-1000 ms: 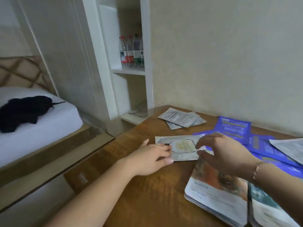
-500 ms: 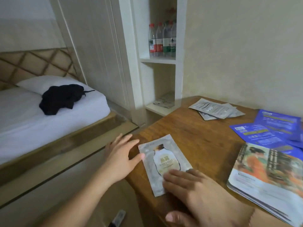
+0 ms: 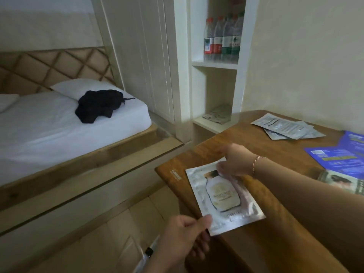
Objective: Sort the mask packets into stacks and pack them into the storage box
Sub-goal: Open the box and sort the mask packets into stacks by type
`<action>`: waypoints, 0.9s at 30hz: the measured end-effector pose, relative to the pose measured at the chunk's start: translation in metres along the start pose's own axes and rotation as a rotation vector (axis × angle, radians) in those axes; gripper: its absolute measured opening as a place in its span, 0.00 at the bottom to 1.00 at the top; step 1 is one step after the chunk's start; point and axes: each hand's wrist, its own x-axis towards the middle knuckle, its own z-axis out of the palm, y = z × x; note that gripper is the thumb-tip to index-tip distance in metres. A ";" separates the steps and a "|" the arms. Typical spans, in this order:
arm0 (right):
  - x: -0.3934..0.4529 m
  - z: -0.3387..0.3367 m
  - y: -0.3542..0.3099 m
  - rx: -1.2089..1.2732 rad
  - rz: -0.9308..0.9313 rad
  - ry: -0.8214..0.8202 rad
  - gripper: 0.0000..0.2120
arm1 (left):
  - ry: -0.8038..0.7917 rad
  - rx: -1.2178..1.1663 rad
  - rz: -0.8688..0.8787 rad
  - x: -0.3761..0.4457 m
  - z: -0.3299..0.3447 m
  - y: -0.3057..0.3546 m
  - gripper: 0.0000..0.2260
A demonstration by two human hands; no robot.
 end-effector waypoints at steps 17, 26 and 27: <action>-0.219 -0.085 0.115 0.786 0.210 0.221 0.02 | -0.140 0.014 0.491 -0.075 0.096 0.035 0.23; -0.444 -0.077 0.210 0.518 0.643 0.411 0.06 | -0.585 0.358 0.567 -0.144 0.242 0.005 0.26; -0.454 -0.072 0.212 0.440 0.648 0.397 0.06 | -0.581 0.415 0.632 -0.147 0.246 0.003 0.25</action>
